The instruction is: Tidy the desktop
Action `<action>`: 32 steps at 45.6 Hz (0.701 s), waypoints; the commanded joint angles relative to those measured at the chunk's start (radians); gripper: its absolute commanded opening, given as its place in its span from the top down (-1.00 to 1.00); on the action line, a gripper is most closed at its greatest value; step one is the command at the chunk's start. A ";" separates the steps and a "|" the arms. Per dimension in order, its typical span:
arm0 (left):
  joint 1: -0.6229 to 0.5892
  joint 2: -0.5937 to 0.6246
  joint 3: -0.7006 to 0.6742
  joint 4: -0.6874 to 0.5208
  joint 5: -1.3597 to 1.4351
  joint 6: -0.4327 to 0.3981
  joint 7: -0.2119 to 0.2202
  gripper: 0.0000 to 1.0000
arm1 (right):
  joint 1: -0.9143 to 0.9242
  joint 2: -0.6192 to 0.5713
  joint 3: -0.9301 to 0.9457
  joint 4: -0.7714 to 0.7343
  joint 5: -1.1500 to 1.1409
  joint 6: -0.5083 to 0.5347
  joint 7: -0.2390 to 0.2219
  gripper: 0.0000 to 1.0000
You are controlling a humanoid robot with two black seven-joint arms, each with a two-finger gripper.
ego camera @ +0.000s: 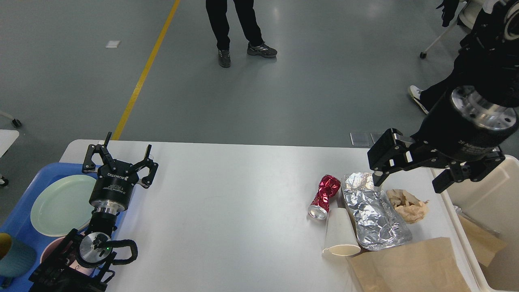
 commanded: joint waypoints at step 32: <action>0.000 0.000 0.002 0.000 0.000 -0.002 0.000 -0.93 | -0.777 -0.300 -0.081 -0.165 -0.346 -0.463 0.189 -0.64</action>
